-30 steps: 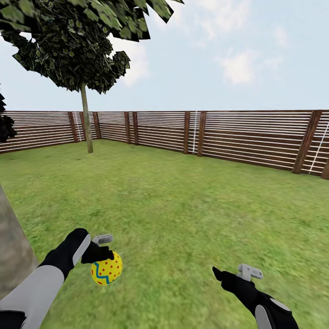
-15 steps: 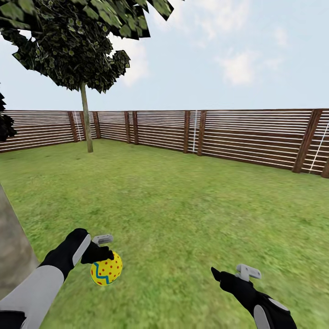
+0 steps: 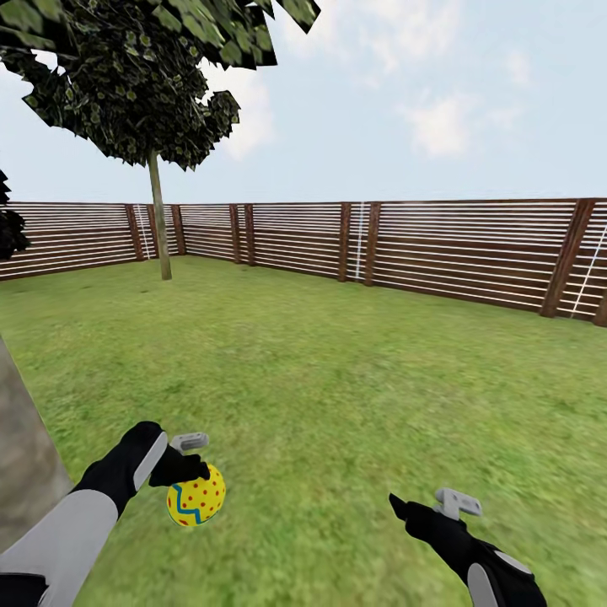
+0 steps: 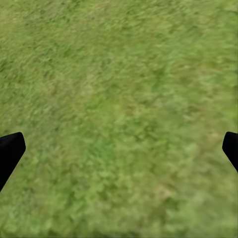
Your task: Take the three Easter eggs out of the wicker basket on the lawn in the garden, then place them on the lawn next to a single tree (choose any tree) so that all three eggs are next to the same tree and none are left in the basket.
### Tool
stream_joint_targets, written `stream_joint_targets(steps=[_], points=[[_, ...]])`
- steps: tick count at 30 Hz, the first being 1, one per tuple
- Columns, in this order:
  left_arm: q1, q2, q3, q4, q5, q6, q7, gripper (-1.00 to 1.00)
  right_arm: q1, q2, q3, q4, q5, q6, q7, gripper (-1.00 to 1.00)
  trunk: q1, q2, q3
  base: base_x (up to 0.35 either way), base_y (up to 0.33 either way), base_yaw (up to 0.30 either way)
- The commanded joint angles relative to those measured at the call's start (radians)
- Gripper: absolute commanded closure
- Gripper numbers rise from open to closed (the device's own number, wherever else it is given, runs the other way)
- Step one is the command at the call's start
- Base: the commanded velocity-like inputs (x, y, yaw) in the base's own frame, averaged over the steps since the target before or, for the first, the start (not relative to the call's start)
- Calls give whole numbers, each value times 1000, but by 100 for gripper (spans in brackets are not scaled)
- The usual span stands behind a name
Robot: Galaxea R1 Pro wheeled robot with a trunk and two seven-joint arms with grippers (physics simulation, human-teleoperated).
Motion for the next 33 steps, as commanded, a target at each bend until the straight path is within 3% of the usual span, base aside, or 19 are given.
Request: stream_joint_targets(steps=[1,33], points=[[-1,1,-6,-1,2,2,-2,100,-1,1,-2,-1,2,6,7,-100,4,-8,-4,0,0,0],[-1,7,-6,-1,1,-45,17,100,-1,1,3,-1,2,6,8,-100,127,-232,-105,0,0,0]])
